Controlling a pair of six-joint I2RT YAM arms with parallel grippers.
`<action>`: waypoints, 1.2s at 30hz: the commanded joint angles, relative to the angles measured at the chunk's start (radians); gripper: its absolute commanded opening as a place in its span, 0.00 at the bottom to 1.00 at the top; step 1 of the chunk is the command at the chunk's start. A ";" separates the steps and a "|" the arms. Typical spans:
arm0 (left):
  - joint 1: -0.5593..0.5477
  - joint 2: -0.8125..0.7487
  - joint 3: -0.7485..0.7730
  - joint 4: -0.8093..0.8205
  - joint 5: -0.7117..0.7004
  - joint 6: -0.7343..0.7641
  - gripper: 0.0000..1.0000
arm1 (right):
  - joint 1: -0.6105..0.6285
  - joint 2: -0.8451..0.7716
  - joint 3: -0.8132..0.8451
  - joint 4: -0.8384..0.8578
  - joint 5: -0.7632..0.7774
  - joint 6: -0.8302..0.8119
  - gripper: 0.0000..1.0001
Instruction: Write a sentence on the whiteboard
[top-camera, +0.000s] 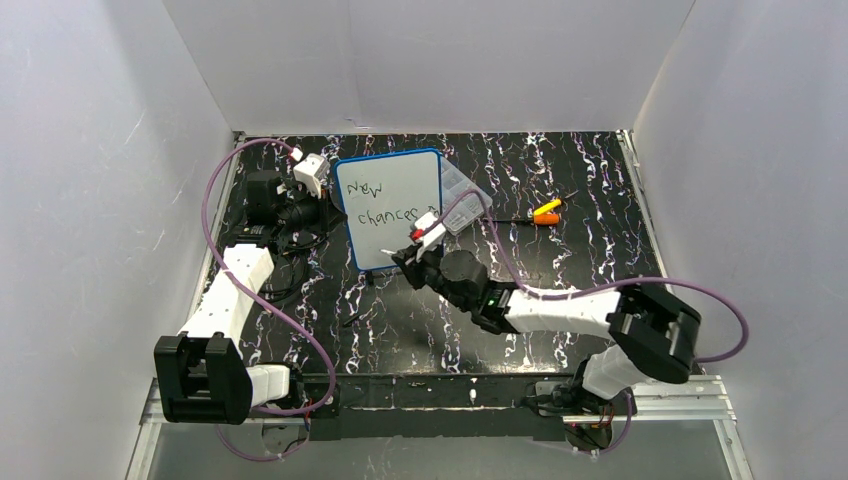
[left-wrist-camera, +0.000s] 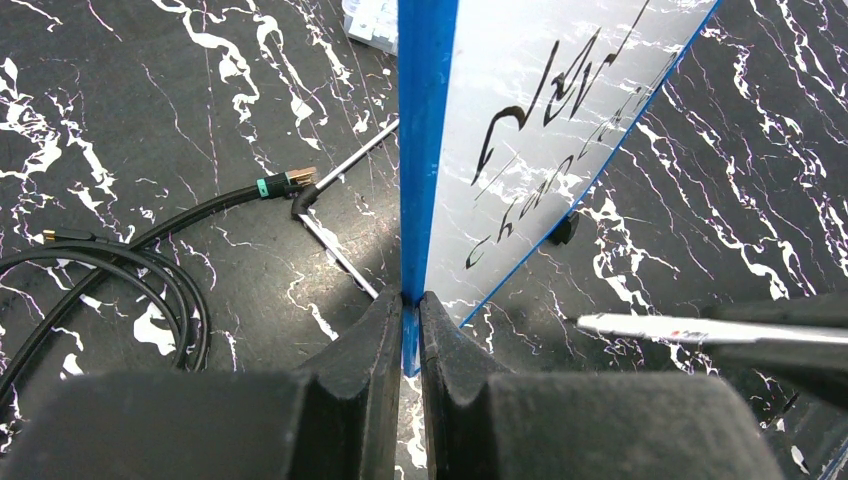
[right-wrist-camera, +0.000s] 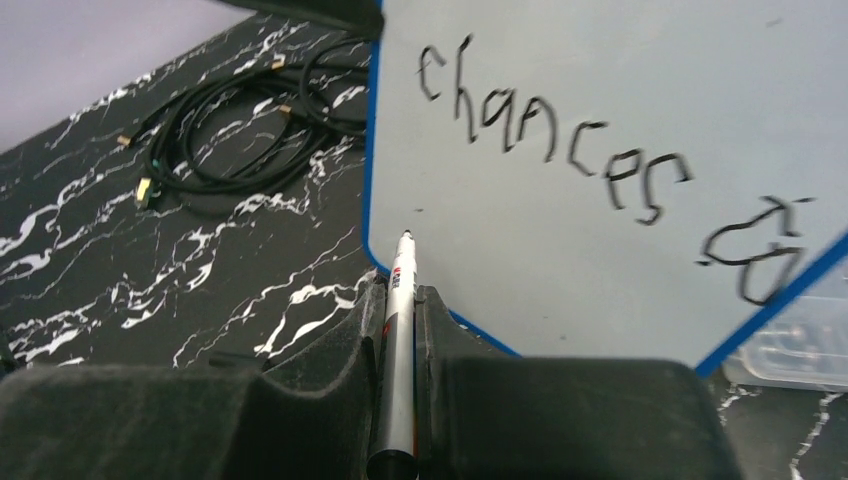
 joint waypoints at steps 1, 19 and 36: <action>-0.002 -0.021 -0.006 0.029 0.030 -0.006 0.00 | 0.025 0.072 0.066 0.139 0.005 -0.001 0.01; -0.002 -0.015 -0.002 0.029 0.034 -0.005 0.00 | 0.034 0.243 0.114 0.288 0.182 -0.047 0.01; -0.002 -0.012 -0.004 0.029 0.034 -0.006 0.00 | 0.034 0.295 0.137 0.244 0.147 -0.074 0.01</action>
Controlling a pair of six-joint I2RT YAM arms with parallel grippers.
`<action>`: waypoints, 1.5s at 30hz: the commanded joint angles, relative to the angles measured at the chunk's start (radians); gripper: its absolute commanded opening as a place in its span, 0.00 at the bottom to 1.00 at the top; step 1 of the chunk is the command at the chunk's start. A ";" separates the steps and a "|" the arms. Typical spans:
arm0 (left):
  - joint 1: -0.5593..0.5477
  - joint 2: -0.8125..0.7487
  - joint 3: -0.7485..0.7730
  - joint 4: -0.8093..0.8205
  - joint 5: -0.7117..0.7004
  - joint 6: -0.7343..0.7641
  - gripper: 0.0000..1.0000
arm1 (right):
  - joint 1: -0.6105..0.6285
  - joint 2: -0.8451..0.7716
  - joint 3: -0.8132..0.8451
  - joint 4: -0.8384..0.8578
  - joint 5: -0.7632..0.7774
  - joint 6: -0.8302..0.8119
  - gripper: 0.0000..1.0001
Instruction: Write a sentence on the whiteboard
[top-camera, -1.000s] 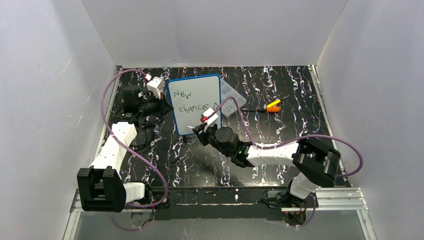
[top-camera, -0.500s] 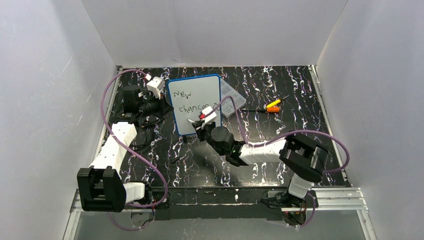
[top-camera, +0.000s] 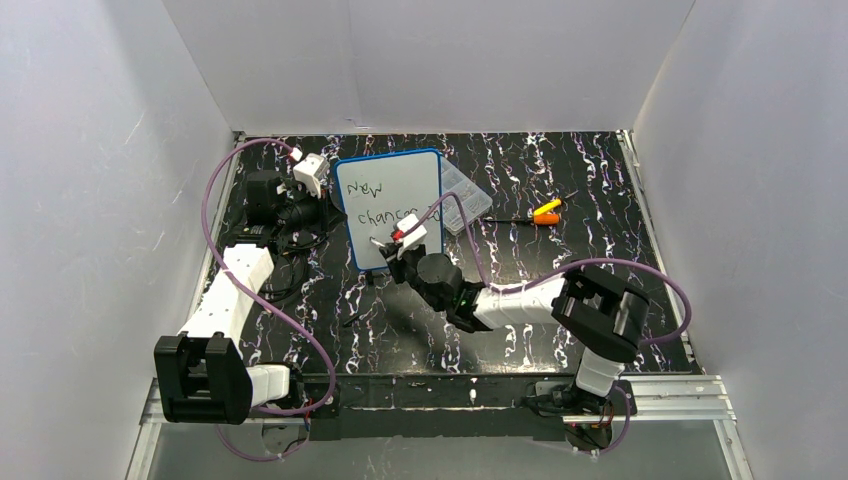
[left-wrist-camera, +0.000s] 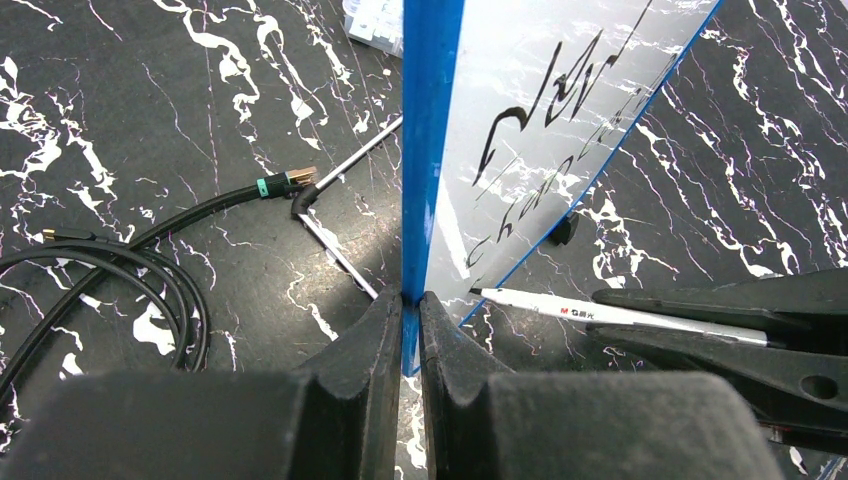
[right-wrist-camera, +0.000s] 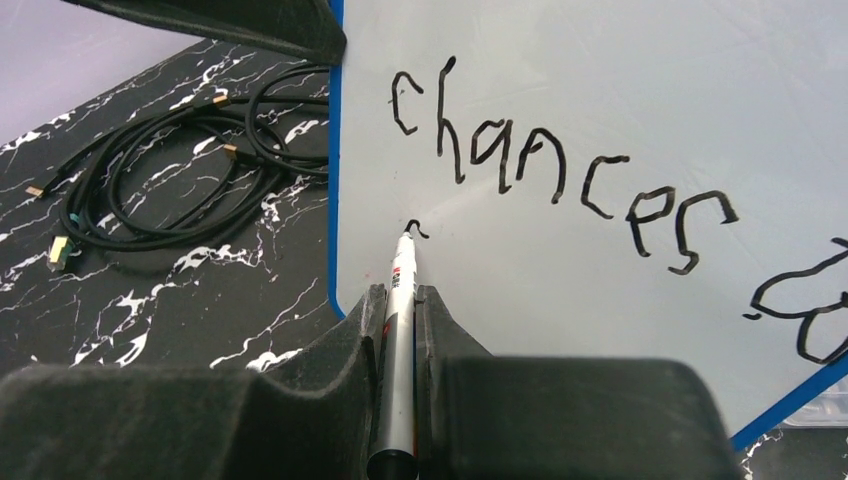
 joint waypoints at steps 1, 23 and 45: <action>-0.002 -0.013 -0.003 0.028 0.032 -0.002 0.00 | 0.001 0.022 0.033 0.011 0.006 -0.022 0.01; -0.002 -0.012 -0.004 0.028 0.033 -0.001 0.00 | 0.001 -0.042 0.003 0.046 0.082 -0.066 0.01; -0.003 -0.013 -0.004 0.028 0.035 -0.002 0.00 | 0.005 -0.008 -0.047 -0.055 0.037 0.013 0.01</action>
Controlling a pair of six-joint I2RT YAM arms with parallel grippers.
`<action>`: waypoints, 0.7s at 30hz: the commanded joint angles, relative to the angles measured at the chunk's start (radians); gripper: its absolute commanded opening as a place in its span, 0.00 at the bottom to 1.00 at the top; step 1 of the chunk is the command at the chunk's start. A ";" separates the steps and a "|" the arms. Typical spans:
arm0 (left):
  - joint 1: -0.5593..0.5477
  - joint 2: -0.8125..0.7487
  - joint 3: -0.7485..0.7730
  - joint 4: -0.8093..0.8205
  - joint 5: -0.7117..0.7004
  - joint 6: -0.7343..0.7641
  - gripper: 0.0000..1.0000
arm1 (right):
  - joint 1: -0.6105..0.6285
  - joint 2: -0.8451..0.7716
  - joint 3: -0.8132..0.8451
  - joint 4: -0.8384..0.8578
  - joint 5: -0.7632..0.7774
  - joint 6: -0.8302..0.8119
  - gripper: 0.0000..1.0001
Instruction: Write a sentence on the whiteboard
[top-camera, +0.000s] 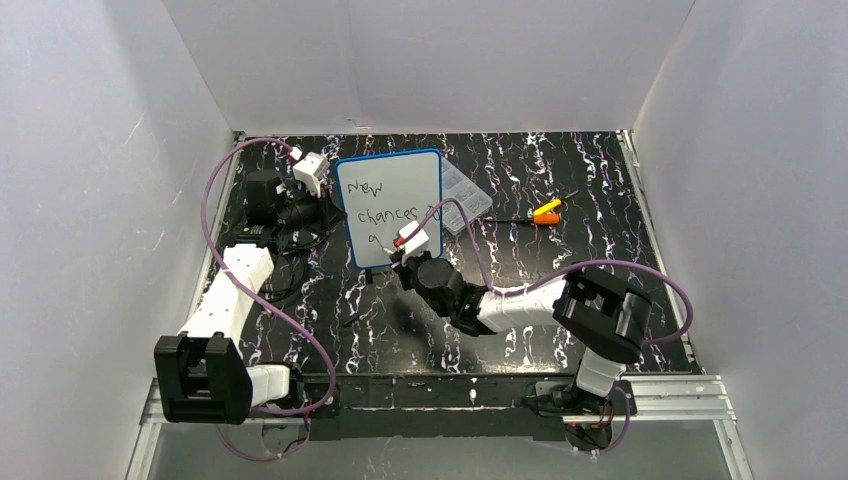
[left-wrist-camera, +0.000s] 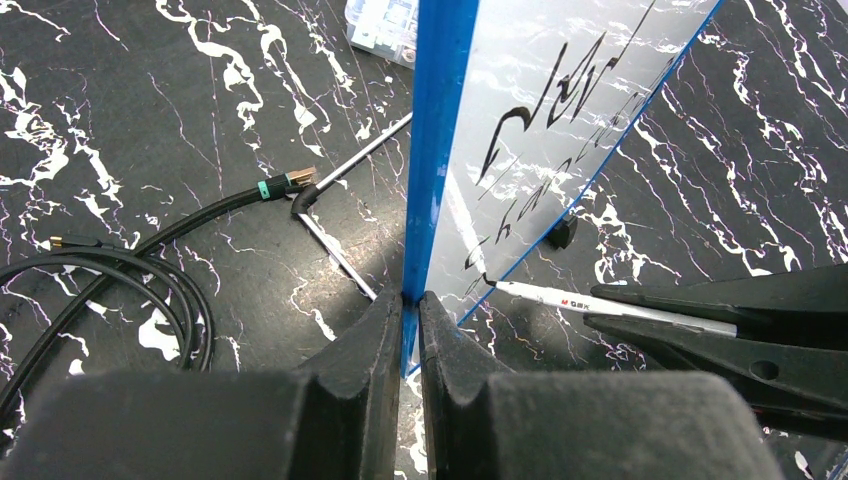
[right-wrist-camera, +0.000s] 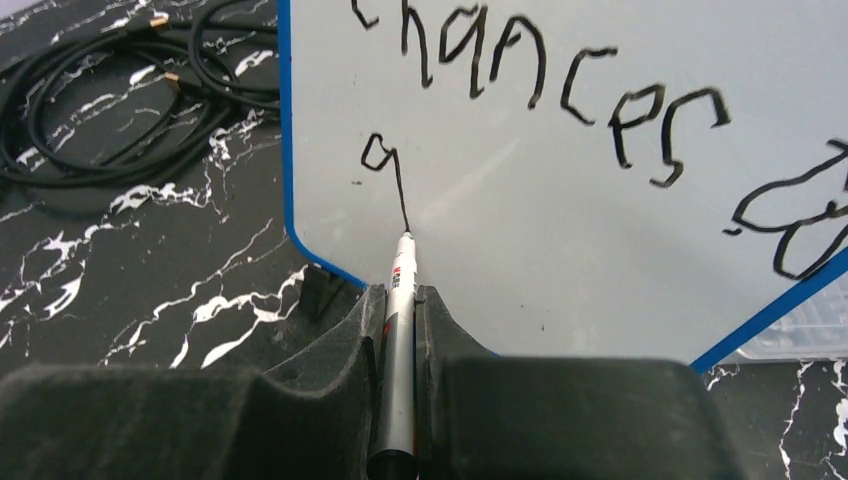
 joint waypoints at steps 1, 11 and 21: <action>-0.002 -0.011 -0.004 0.015 0.034 -0.003 0.00 | -0.001 0.008 -0.002 0.008 -0.008 0.034 0.01; -0.002 -0.008 -0.002 0.016 0.036 -0.003 0.00 | 0.004 0.101 0.109 0.057 -0.053 0.025 0.01; -0.002 -0.011 -0.002 0.018 0.038 -0.005 0.00 | 0.012 -0.040 0.055 0.135 -0.013 0.002 0.01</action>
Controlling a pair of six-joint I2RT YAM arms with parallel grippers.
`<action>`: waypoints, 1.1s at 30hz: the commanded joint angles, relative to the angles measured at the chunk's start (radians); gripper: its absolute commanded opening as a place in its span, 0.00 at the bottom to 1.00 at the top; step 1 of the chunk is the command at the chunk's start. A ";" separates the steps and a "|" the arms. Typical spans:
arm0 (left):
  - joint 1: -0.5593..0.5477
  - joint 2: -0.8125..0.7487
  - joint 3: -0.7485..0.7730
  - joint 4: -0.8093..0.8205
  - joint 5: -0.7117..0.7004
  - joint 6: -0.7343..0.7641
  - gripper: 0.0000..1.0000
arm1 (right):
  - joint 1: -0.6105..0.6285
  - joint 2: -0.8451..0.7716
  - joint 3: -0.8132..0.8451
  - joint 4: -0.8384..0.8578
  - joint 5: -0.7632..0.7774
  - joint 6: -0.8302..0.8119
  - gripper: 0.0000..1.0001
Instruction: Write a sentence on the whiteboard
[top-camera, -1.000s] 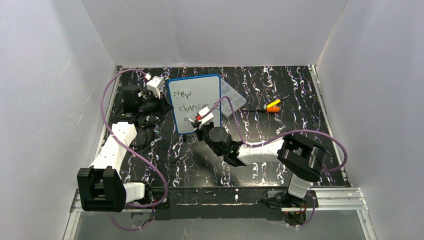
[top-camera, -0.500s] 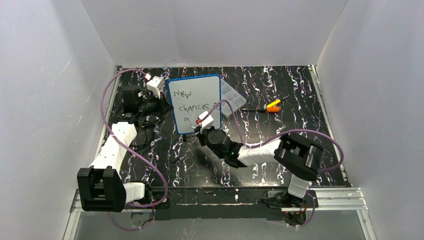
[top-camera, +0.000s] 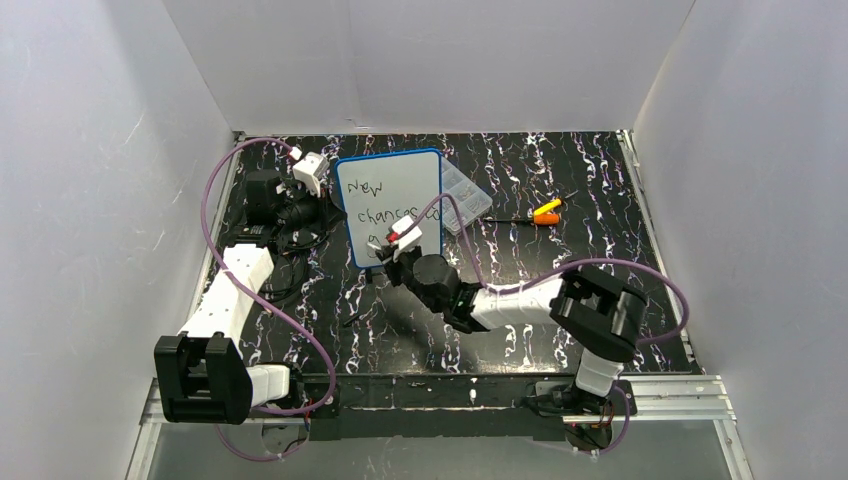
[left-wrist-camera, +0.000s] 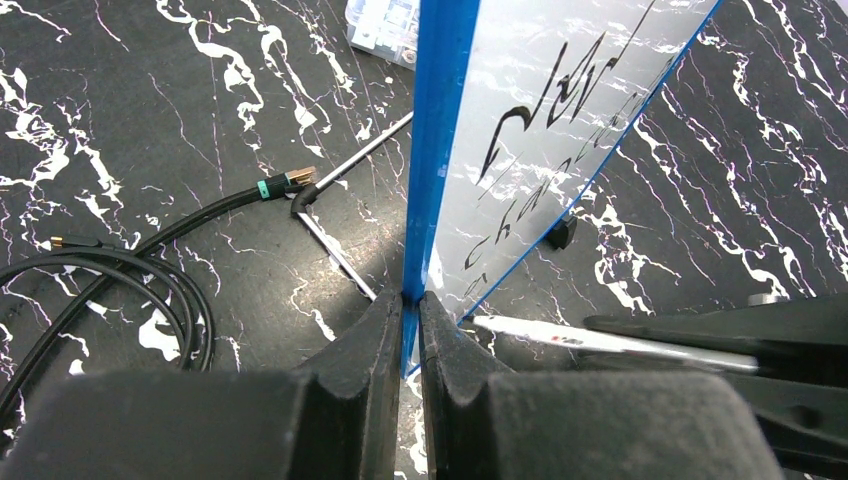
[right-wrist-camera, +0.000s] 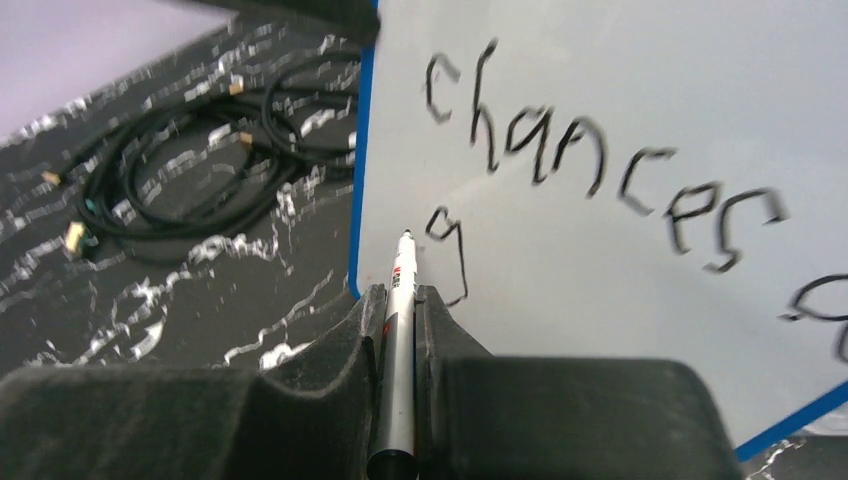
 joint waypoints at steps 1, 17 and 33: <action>-0.002 -0.012 -0.003 0.016 0.038 -0.005 0.00 | 0.000 -0.101 -0.016 0.108 0.062 -0.028 0.01; -0.002 -0.009 -0.002 0.018 0.039 -0.006 0.00 | -0.001 -0.099 -0.052 0.095 0.145 -0.070 0.01; -0.002 -0.011 -0.005 0.019 0.036 -0.006 0.00 | -0.001 -0.092 -0.097 0.040 0.169 -0.039 0.01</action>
